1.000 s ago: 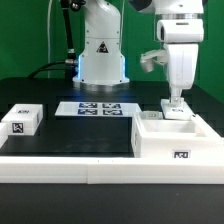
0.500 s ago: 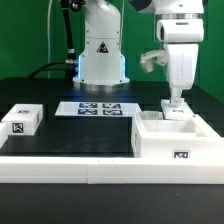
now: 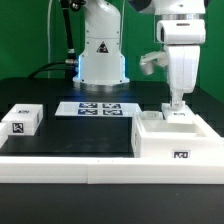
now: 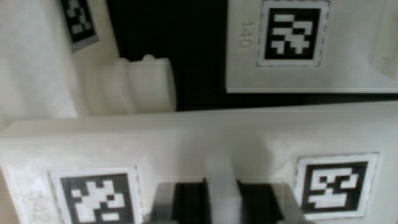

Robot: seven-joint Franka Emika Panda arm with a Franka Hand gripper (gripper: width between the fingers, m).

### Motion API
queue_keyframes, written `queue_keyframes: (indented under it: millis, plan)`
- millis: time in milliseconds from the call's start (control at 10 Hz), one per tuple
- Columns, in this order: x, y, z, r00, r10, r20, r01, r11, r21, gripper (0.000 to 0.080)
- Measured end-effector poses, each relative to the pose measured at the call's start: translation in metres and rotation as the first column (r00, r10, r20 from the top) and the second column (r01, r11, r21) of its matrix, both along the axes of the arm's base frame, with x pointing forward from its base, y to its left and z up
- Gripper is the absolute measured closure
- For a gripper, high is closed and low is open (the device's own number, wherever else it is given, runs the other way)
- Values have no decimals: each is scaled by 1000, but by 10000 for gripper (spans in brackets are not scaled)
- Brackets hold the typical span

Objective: Assemble cabinet

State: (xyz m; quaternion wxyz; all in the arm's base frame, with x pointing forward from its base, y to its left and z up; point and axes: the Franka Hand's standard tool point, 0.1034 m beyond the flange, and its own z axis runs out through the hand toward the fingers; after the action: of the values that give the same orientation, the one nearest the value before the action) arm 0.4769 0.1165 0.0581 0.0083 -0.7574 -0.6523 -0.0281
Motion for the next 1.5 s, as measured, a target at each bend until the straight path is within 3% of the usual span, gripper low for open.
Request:
queue_keyframes:
  millis: [600,1100,1500]
  plan:
    - [2,-1,0,1000,13,3,-13,1000,1,731]
    - [48,-6,3,998,61,14,-61,998,0,731]
    - [52,-7,3,996,83,20,-83,997,-4,731]
